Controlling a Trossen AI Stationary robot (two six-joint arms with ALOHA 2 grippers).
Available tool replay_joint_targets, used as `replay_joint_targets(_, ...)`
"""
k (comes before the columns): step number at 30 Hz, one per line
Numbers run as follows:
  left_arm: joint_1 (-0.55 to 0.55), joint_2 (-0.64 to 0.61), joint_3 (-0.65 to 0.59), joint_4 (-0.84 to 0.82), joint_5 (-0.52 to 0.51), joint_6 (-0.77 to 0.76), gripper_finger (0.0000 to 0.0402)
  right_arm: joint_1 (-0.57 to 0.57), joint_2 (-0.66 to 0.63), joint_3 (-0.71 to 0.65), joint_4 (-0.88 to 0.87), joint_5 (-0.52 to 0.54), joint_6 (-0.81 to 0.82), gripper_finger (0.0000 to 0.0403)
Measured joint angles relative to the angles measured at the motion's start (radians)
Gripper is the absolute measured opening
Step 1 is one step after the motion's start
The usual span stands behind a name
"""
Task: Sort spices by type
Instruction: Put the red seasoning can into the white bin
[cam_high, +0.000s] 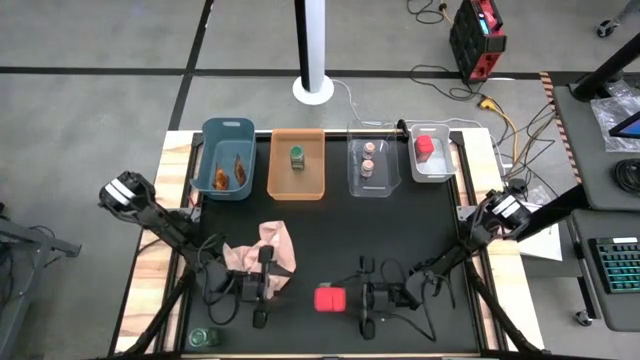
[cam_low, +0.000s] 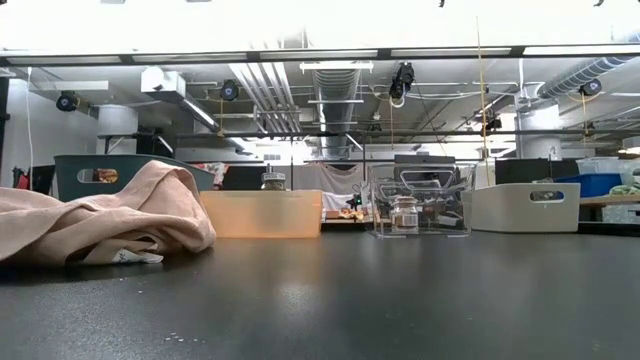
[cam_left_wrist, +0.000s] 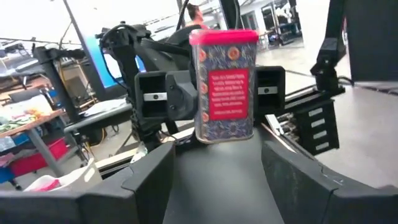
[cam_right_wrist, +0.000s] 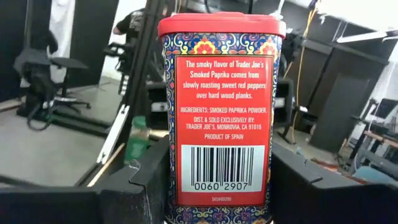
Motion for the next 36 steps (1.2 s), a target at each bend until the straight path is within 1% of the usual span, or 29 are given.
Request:
replay_joint_targets(3,0.008,0.015,0.017,0.009,0.010,-0.019,0.0224,-0.004,0.010,0.020,0.015,-0.036,-0.016,0.0187)
replay_joint_targets(5,0.016,0.037,0.039,0.013,0.043,-0.025,0.0226,-0.002,0.031,0.038,0.028,-0.063,-0.040,0.0187)
replay_joint_targets(7,0.018,0.061,0.058,0.011,0.073,-0.022,0.0231,-0.002,0.055,0.060,0.029,-0.064,-0.065,0.0187)
replay_joint_targets(9,0.021,0.086,0.090,0.013,0.068,-0.015,0.0241,-0.002,0.072,0.077,0.029,-0.062,-0.076,0.0187)
replay_joint_targets(12,0.021,0.104,0.130,0.005,0.008,0.012,0.0262,-0.002,0.082,0.093,0.027,-0.057,-0.091,0.0187)
replay_joint_targets(13,0.023,0.107,0.137,0.003,0.002,0.013,0.0269,-0.001,0.082,0.093,0.030,-0.056,-0.092,0.0187)
replay_joint_targets(14,0.023,0.108,0.141,-0.004,0.010,0.013,0.0276,0.000,0.081,0.093,0.029,-0.054,-0.097,0.0187)
replay_joint_targets(18,0.023,0.108,0.141,-0.022,0.136,0.013,0.0302,0.010,0.075,0.093,0.031,-0.019,-0.124,0.0187)
replay_joint_targets(21,0.034,0.106,0.141,-0.016,0.136,0.004,0.0313,0.008,0.075,0.093,0.028,-0.007,-0.125,0.0187)
replay_joint_targets(24,0.055,0.115,0.150,-0.013,0.132,-0.020,0.0317,-0.001,0.075,0.093,0.029,-0.007,-0.119,0.0187)
replay_joint_targets(32,0.095,0.180,0.213,-0.014,0.141,-0.013,0.0318,-0.010,0.075,0.093,0.028,-0.016,-0.117,0.0187)
replay_joint_targets(34,0.096,0.192,0.225,-0.014,0.140,0.010,0.0314,-0.010,0.075,0.093,0.028,-0.017,-0.118,0.0187)
replay_joint_targets(36,0.095,0.198,0.228,-0.014,0.140,0.028,0.0301,-0.009,0.075,0.092,0.028,-0.017,-0.118,0.0187)
